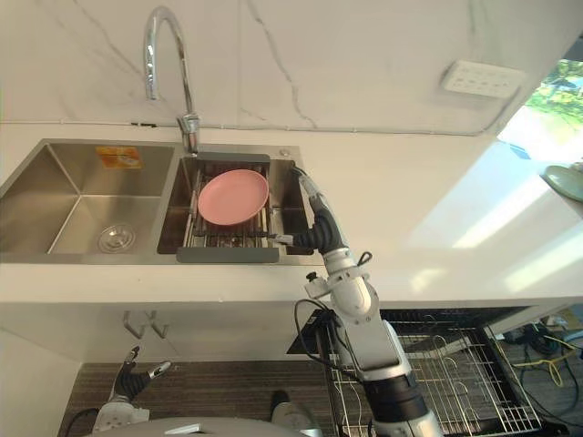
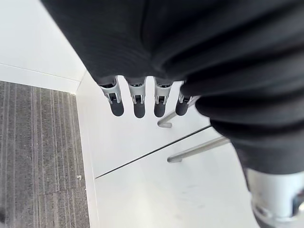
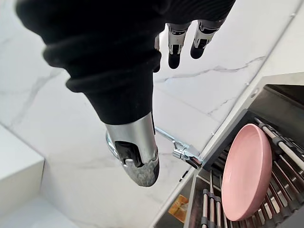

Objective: Walk over to the sink, pick up the cup, carry it to the dishwasher, place the cup inside the dishwasher, then close the dishwasher door

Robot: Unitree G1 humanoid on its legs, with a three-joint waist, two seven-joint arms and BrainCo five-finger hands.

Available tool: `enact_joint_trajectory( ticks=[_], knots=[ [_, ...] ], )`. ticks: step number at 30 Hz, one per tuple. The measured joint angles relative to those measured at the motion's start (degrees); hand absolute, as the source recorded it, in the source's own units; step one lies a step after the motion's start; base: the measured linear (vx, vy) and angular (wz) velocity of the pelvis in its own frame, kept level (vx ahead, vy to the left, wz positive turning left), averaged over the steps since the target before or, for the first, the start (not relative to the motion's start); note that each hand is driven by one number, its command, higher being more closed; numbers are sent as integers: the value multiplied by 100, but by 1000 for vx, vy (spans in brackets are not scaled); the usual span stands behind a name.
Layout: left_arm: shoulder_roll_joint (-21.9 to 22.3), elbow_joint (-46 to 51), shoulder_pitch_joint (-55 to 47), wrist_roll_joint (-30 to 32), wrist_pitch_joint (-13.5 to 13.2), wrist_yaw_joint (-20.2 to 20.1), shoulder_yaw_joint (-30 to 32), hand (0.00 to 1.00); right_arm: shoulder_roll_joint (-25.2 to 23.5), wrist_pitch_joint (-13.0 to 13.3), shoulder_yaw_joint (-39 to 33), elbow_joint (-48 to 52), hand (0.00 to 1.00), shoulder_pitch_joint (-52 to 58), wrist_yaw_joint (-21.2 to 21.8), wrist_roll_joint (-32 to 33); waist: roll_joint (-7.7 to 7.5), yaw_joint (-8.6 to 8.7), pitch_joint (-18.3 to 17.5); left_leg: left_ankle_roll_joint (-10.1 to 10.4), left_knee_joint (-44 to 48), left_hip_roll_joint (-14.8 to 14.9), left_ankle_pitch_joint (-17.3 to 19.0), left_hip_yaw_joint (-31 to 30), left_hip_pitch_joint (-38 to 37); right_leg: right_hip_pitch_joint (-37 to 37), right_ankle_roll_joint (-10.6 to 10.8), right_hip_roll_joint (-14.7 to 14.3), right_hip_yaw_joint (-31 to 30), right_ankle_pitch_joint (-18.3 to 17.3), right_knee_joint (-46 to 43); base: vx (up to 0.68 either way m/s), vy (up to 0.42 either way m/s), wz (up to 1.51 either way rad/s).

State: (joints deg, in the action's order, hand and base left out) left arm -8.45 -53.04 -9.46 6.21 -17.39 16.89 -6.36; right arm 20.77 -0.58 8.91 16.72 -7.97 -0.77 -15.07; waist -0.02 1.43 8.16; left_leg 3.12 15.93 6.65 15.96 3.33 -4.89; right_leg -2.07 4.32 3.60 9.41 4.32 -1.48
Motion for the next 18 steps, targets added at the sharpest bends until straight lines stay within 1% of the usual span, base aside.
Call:
enact_joint_trajectory(
  ticks=[1, 2, 4, 6, 7, 8, 9, 10, 11, 13, 14, 16, 17, 18],
  knots=[
    [-7, 2, 47, 92, -1, 1, -1, 0, 50, -120, 48, -18, 0, -179, -8, -214, -3, -92, 2, 22, -8, -27, -55, 11, 43, -22, 3, 7, 62, 73, 94, 28, -5, 36],
    [-3, 2, 65, 98, 0, 3, -1, 0, 68, -172, 82, -50, 0, -291, -29, -341, 2, -142, 5, 16, 5, -36, -71, 23, 62, -28, 0, 13, 62, 83, 122, 19, -16, 22],
    [-4, -49, 59, 134, 20, 11, -8, 0, 91, -376, 419, -412, 0, -864, -114, -681, 44, -307, 63, 56, 310, -40, -118, 103, 90, -246, -21, 14, 53, 83, 275, 1, -1, 6],
    [-6, -45, 14, 139, 43, 36, -32, 0, 131, -483, 708, -718, 0, -1251, -121, -1010, 63, -418, 76, 24, 376, -41, -183, 119, 90, -299, -36, 20, 30, 84, 307, -25, -18, -4],
    [-18, -45, 9, 136, 43, 46, -34, 0, 146, -486, 762, -818, 0, -1366, -135, -1094, 67, -446, 78, 15, 321, -42, -208, 122, 90, -280, -56, 20, 29, 82, 326, -34, -33, 3],
    [-28, -46, 9, 132, 64, 64, -37, 0, 189, -495, 855, -1034, 0, -1580, -212, -1341, 68, -461, 79, -12, 124, -55, -272, 118, 73, -248, -96, 16, 56, 122, 419, -45, -46, 12],
    [-26, -43, 37, 129, 112, 59, -47, 0, 242, -533, 881, -1229, 0, -1758, -248, -1633, 65, -487, 77, 18, -190, -60, -341, 108, 34, -209, -94, -5, 83, 240, 550, -41, -41, 15],
    [-27, -45, 48, 127, 133, 43, -46, 0, 244, -567, 881, -1345, 0, -1839, -267, -1767, 62, -492, 80, 32, -336, -60, -367, 107, 7, -207, -82, -21, 98, 316, 622, -58, -38, 12],
    [-61, -42, 98, 132, 179, 12, -46, 0, 245, -724, 888, -1720, 0, -1961, -301, -2102, 11, -550, 125, 55, -601, -82, -503, 95, -98, -199, -79, -12, 116, 371, 621, -54, -23, 4],
    [-61, -38, 109, 133, 188, 11, -43, 0, 244, -802, 891, -1918, 0, -1972, -289, -2238, -17, -608, 126, 66, -723, -93, -561, 97, -177, -224, -82, -11, 111, 386, 621, -55, -10, 0],
    [-67, -38, 127, 137, 207, -2, -43, 0, 243, -839, 894, -2025, 0, -1977, -271, -2388, -36, -629, 132, 69, -778, -99, -589, 88, -196, -231, -81, -6, 122, 398, 623, -72, -4, 2],
    [-127, -38, 175, 135, 281, -90, -45, 0, 246, -862, 954, -2210, 0, -2009, -80, -2776, -114, -618, 170, 79, -928, -131, -700, -5, -211, -209, -88, 23, 184, 422, 649, -83, -4, 11],
    [-139, -38, 181, 135, 286, -101, -46, 0, 250, -869, 980, -2252, 0, -2022, -60, -2825, -127, -611, 177, 83, -936, -133, -711, -18, -205, -208, -89, 26, 198, 424, 656, -72, -6, 13],
    [-177, -34, 203, 134, 338, -119, -47, 0, 291, -951, 1148, -2407, 0, -2050, 82, -3023, -190, -618, 190, 93, -1008, -131, -770, -29, -204, -178, -90, 25, 212, 424, 661, -61, -15, 10]
  ],
)
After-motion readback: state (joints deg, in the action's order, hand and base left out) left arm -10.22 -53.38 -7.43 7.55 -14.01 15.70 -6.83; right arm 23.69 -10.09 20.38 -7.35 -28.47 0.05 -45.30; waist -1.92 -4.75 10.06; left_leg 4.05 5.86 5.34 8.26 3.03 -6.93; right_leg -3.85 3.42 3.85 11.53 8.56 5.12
